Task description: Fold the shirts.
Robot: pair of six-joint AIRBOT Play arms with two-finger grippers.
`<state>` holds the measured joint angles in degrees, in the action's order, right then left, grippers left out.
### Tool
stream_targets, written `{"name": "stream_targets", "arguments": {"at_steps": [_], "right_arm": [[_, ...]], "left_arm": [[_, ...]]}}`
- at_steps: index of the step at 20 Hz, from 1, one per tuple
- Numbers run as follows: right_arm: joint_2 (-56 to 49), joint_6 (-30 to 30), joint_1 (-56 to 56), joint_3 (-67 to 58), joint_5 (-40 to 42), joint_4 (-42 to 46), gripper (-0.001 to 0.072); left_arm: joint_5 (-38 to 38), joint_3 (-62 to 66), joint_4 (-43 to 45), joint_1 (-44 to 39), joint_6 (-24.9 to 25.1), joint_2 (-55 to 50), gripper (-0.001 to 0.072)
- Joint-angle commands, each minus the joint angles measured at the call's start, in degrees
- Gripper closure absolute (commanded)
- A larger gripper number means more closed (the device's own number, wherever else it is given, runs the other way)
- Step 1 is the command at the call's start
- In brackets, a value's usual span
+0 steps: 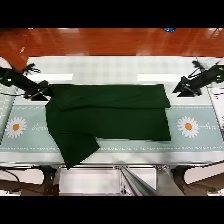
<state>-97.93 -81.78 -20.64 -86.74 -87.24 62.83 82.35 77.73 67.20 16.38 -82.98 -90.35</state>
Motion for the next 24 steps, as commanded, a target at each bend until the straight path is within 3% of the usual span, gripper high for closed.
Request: {"name": "stream_targets", "arguments": {"at_steps": [1,5,9,11,14,19,20,21,24], "right_arm": [[9.9,-1.2,-5.2,6.1,6.2,0.2,0.0302],[24.8,5.0,-6.6,24.5,16.6,-9.7,0.0303],[33.2,10.8,-6.6,36.6,18.9,-18.2,0.0303],[34.9,11.6,-6.6,39.1,18.9,-18.1,0.0303],[35.2,11.8,-6.6,40.4,18.7,-18.2,0.0303],[35.3,11.9,-6.7,40.4,18.9,-19.1,0.0303],[35.3,11.9,-7.8,40.4,18.7,-18.2,0.0303],[35.3,11.2,-9.7,40.4,18.6,-16.2,0.0303],[35.3,4.0,-16.4,41.7,14.4,-1.5,0.0303]], "left_arm": [[-5.3,-9.2,3.9,5.5,-0.4,11.6,0.0199],[-11.2,-33.9,-1.8,15.1,-0.6,25.5,0.0199],[-11.7,-48.6,-3.2,19.4,1.1,32.2,0.0199],[-12.1,-51.8,-4.4,19.2,3.0,32.2,0.0199],[-14.9,-57.0,-13.3,17.7,7.2,32.2,0.0199],[-20.1,-62.5,-16.9,10.2,7.4,31.8,0.0217],[-20.2,-62.4,-17.4,9.0,7.5,31.8,0.0427],[-19.5,-62.3,-17.8,8.6,8.9,32.0,0.0681],[-17.1,-61.4,-18.2,8.6,10.6,32.0,0.0682]]}}
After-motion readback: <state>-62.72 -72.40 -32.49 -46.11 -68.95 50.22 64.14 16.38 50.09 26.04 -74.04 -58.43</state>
